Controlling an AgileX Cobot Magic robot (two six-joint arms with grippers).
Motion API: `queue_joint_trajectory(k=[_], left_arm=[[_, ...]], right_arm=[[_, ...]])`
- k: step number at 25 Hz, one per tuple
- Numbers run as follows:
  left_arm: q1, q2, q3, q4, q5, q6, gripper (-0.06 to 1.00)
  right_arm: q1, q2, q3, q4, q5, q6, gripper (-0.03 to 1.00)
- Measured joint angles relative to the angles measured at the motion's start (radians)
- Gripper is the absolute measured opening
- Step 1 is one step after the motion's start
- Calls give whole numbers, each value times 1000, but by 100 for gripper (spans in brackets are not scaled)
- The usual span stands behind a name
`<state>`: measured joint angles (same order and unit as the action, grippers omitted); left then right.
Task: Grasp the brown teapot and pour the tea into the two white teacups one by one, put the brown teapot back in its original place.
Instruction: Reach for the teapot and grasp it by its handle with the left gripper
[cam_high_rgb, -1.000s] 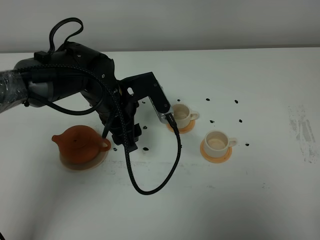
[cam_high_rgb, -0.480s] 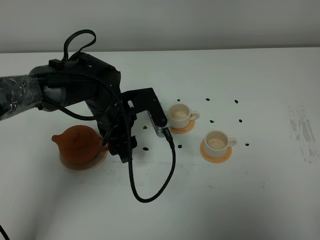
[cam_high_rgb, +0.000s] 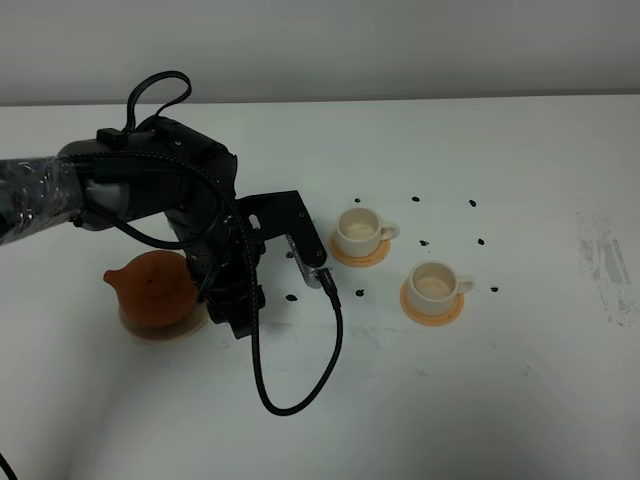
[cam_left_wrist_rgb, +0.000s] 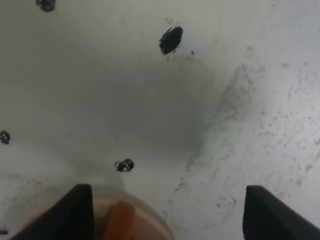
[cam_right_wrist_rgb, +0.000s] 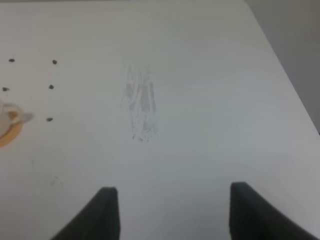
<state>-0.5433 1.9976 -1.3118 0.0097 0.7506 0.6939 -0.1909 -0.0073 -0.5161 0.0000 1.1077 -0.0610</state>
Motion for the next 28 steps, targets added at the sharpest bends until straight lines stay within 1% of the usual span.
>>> queue_joint_trajectory(k=[3, 8, 23, 28], left_arm=[[4, 0, 0, 18, -4, 0, 60], [15, 0, 1, 19, 5, -4, 60], [20, -3, 1, -49, 105, -7, 60], [20, -25, 1, -53, 149, -9, 60]], right_arm=[[0, 0, 0, 0, 0, 0, 47], [0, 0, 0, 0, 0, 0, 47], [0, 0, 0, 0, 0, 0, 47], [0, 0, 0, 0, 0, 0, 47]])
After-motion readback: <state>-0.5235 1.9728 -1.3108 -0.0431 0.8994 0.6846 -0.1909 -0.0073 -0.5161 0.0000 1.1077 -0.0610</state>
